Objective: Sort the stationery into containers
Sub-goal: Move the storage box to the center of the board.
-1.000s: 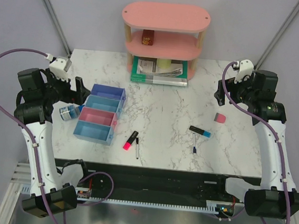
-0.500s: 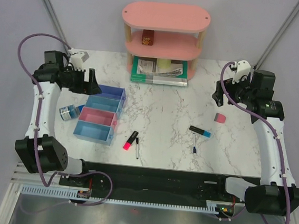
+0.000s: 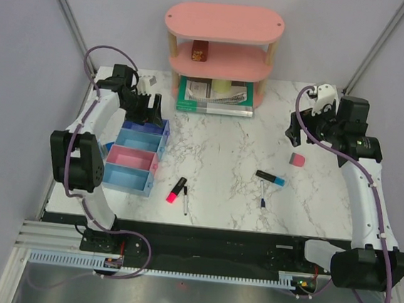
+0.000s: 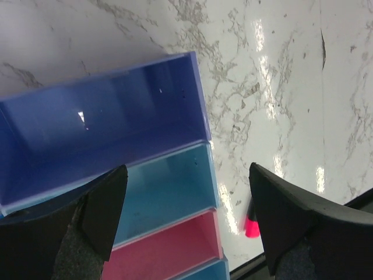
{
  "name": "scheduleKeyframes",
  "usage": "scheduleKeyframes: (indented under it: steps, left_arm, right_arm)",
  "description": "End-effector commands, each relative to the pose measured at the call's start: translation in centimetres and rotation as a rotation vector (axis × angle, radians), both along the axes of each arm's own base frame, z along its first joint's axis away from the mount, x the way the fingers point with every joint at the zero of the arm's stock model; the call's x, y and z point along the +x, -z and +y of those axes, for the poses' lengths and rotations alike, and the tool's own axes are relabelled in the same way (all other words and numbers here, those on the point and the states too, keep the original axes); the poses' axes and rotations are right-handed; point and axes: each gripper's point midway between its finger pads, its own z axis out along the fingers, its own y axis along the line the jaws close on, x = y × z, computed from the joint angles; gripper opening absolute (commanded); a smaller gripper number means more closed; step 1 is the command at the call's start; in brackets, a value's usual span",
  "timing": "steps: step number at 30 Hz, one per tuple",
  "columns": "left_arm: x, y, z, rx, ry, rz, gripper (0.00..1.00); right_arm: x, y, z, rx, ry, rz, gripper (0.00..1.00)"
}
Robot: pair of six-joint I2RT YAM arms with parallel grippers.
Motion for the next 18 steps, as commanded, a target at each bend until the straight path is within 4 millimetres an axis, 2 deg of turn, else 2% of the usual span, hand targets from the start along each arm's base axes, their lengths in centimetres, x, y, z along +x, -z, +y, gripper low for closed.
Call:
scheduleKeyframes:
  steps: [1, 3, 5, 6, 10, 14, 18]
  left_arm:
    - [4.3, -1.7, -1.4, 0.011, 0.029, -0.116, 0.91]
    - [5.4, -1.9, -1.9, 0.007, 0.054, -0.133, 0.91]
    - [6.0, -1.0, -2.5, -0.003, 0.074, -0.119, 0.91]
    - [6.4, -1.3, -2.9, -0.015, 0.083, -0.129, 0.91]
    - [6.8, 0.1, -4.3, -0.012, 0.117, -0.105, 0.91]
    - [6.9, 1.9, -5.0, 0.001, 0.132, -0.072, 0.91]
    - [7.2, 2.8, -5.6, 0.003, 0.150, -0.062, 0.91]
  right_arm:
    - [-0.1, -0.2, 0.0, -0.010, -0.017, -0.019, 0.98]
    - [-0.1, 0.2, 0.1, -0.007, -0.019, -0.009, 0.98]
    - [-0.2, 0.5, 0.2, 0.000, -0.023, 0.000, 0.98]
    - [-0.1, 0.5, 0.2, -0.001, -0.022, 0.001, 0.98]
    - [0.1, 0.7, 0.1, -0.007, -0.019, 0.006, 0.98]
    - [0.3, 0.7, 0.0, -0.009, -0.018, 0.006, 0.98]
    - [0.5, 1.0, 0.1, -0.005, -0.023, 0.016, 0.98]
